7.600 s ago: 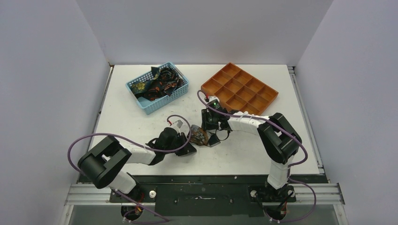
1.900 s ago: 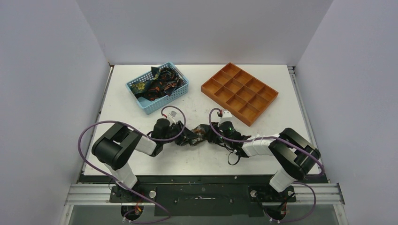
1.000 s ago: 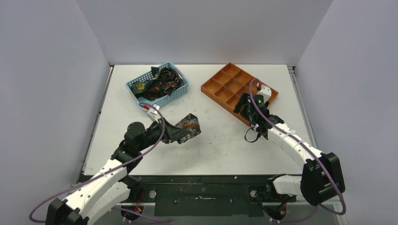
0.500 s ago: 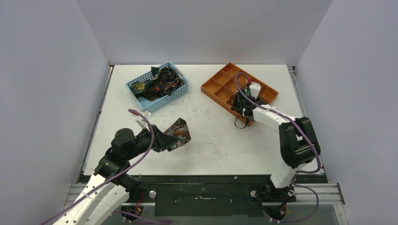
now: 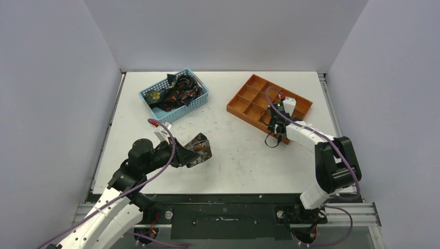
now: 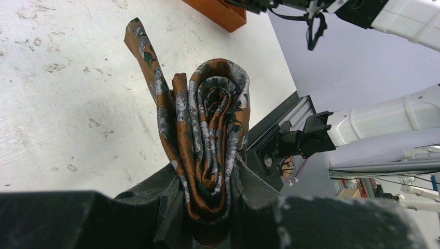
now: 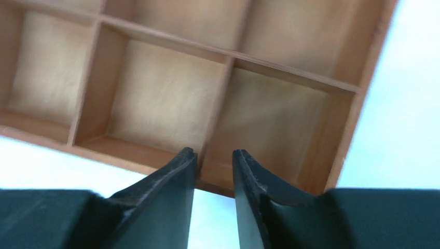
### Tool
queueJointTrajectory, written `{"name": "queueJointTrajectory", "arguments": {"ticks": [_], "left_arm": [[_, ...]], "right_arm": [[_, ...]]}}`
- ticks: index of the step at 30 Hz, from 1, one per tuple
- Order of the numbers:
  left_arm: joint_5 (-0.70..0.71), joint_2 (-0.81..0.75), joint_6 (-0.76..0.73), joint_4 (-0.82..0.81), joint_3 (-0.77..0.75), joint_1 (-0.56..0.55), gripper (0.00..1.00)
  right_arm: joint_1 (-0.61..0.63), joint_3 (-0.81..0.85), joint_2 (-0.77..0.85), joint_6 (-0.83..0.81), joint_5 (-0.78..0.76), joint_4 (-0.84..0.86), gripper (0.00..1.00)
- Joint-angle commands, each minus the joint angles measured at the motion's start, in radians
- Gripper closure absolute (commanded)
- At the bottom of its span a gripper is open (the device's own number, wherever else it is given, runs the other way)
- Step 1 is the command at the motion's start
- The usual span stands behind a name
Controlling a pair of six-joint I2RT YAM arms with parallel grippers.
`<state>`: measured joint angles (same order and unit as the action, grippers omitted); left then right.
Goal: Roll the ties
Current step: Move the storage box to the center of the board.
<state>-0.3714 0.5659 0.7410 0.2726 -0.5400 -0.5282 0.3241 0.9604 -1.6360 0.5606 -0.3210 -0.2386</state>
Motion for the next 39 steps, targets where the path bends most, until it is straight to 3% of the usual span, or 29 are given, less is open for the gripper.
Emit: {"name": "queueJointTrajectory", "arguments": {"ticks": [1, 3, 5, 11, 16, 24, 28, 31, 39], "left_arm": [[-0.032, 0.002, -0.021, -0.081, -0.026, 0.007, 1.0], [-0.034, 0.0, -0.022, -0.082, -0.022, 0.006, 1.0], [-0.035, -0.003, -0.018, -0.086, -0.014, 0.006, 1.0], [-0.04, -0.021, 0.006, -0.097, 0.003, 0.005, 1.0], [-0.021, -0.043, 0.002, -0.059, -0.011, 0.006, 1.0], [0.003, -0.033, -0.032, -0.005, -0.078, 0.007, 1.0], [-0.002, -0.016, -0.037, -0.014, -0.09, 0.006, 1.0], [-0.008, -0.009, -0.04, -0.016, -0.093, 0.006, 1.0], [-0.014, 0.003, -0.033, -0.006, -0.085, 0.006, 1.0]], "right_arm": [[-0.072, -0.078, 0.169, -0.013, -0.114, -0.123, 0.56], [0.021, -0.069, 0.235, -0.013, -0.189, -0.115, 0.41], [0.109, -0.018, 0.243, -0.001, -0.225, -0.12, 0.36], [0.121, 0.192, 0.042, 0.026, -0.072, -0.108, 0.33], [0.116, 0.347, -0.17, -0.02, -0.158, -0.18, 0.35], [0.124, 0.282, -0.221, -0.003, -0.166, -0.171, 0.5], [0.146, 0.177, -0.183, -0.026, -0.125, -0.122, 0.71], [0.219, 0.086, -0.123, -0.048, -0.112, -0.092, 0.81], [0.477, -0.162, 0.047, 0.111, -0.066, -0.079, 0.84]]}}
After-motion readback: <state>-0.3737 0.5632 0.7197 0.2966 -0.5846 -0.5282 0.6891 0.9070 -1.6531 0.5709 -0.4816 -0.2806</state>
